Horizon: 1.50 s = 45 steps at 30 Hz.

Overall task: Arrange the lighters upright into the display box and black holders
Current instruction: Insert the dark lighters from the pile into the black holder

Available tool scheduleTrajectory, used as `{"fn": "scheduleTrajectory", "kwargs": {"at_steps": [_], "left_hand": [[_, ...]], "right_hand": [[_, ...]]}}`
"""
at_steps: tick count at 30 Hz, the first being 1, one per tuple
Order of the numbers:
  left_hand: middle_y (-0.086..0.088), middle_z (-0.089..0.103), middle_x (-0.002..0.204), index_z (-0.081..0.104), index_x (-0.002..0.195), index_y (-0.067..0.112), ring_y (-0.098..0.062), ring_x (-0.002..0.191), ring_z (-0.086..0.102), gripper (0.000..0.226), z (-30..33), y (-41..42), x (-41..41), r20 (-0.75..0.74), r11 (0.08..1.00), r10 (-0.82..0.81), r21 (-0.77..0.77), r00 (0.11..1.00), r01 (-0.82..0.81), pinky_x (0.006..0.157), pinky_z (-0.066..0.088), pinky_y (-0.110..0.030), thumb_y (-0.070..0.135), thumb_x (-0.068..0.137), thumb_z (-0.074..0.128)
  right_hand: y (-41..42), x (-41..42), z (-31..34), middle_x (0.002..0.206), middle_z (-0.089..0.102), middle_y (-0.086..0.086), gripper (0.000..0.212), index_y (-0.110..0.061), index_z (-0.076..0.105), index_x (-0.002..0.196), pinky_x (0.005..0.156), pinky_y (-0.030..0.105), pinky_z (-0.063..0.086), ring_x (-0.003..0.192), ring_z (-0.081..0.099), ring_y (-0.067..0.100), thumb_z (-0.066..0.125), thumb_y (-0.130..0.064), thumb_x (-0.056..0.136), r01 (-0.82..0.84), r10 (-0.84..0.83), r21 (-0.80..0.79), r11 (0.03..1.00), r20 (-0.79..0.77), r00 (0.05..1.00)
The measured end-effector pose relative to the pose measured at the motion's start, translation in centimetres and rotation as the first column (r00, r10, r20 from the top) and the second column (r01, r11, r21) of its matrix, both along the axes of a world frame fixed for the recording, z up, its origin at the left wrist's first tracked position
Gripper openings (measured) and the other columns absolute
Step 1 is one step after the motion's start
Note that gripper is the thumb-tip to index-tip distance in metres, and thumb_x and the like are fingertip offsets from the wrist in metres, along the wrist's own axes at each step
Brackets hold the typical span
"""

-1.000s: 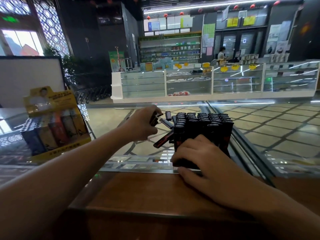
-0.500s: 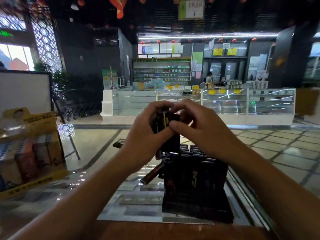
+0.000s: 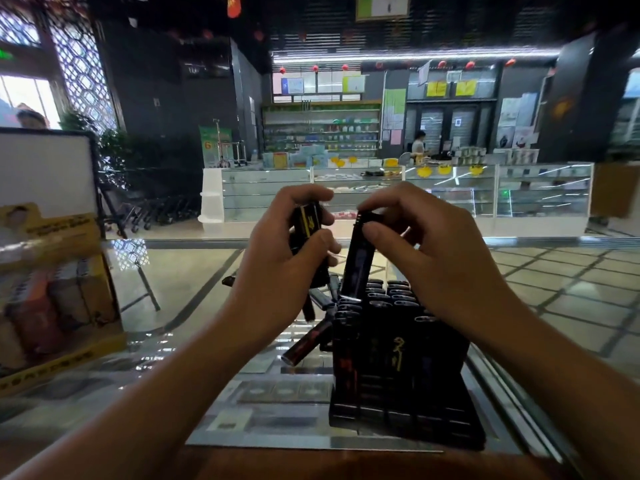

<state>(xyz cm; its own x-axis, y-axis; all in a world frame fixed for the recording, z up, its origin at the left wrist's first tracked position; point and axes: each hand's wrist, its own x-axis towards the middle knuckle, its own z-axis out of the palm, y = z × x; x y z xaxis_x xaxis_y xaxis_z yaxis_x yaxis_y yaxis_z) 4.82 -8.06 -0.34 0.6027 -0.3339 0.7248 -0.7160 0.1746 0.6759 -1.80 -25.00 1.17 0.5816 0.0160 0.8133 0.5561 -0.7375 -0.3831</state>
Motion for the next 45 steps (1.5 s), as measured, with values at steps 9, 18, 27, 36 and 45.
{"fn": "scheduleTrajectory", "kwargs": {"at_steps": [9,18,27,36,45], "left_hand": [[-0.008,0.058,0.071,0.062,0.091,0.021,-0.019,0.052,0.055,0.018,-0.1,1.1,-0.3,0.005,0.990,-0.059,0.130,0.998,0.058,0.051,0.047,-0.027,0.006,0.087,0.071],[-0.008,0.059,0.071,0.067,0.101,0.030,-0.015,0.054,0.052,0.019,-0.1,1.4,-0.7,0.212,0.941,-0.057,0.339,0.976,-0.019,0.054,0.043,-0.026,0.024,0.085,0.077],[-0.006,0.063,0.076,0.064,0.103,0.031,-0.007,0.056,0.055,0.021,-0.5,1.0,-0.6,0.221,0.949,0.004,0.307,0.975,-0.074,0.055,0.046,-0.019,0.019,0.088,0.073],[0.011,0.063,0.079,0.061,0.100,0.036,-0.004,0.066,0.061,0.017,-1.6,4.1,-2.8,0.344,0.897,0.168,0.335,0.924,-0.288,0.060,0.047,-0.017,0.036,0.086,0.071],[0.019,0.056,0.072,0.049,0.087,0.050,-0.001,0.070,0.055,0.026,-5.1,5.8,-3.9,0.397,0.741,0.064,0.595,0.916,-0.310,0.055,0.038,-0.019,0.051,0.074,0.072]], "right_hand": [[-0.1,-1.2,-0.1,0.074,0.067,0.003,0.015,-0.031,0.068,0.100,0.052,0.020,0.041,0.057,0.056,0.018,0.070,-0.021,0.089,-0.123,0.141,0.244,0.962,-0.058,0.988],[0.0,-1.9,-0.6,0.076,0.068,-0.005,0.013,-0.025,0.066,0.097,0.052,0.017,0.041,0.056,0.055,0.021,0.073,-0.019,0.087,-0.130,0.137,0.219,0.967,-0.018,0.990],[-0.2,-1.8,-0.4,0.078,0.062,-0.008,0.019,-0.022,0.061,0.109,0.055,0.028,0.043,0.058,0.054,0.017,0.069,-0.021,0.091,-0.042,0.044,0.099,0.994,-0.015,0.999],[-1.5,-6.0,-1.7,0.083,0.068,-0.010,0.014,-0.031,0.061,0.100,0.070,0.044,0.054,0.074,0.065,0.025,0.068,-0.022,0.092,0.023,-0.020,0.086,0.996,-0.032,0.999],[-3.3,-7.8,-5.0,0.081,0.060,-0.022,0.015,-0.027,0.060,0.105,0.059,0.009,0.039,0.059,0.054,0.012,0.068,-0.024,0.092,0.169,-0.168,-0.080,0.982,0.024,0.986]]}}
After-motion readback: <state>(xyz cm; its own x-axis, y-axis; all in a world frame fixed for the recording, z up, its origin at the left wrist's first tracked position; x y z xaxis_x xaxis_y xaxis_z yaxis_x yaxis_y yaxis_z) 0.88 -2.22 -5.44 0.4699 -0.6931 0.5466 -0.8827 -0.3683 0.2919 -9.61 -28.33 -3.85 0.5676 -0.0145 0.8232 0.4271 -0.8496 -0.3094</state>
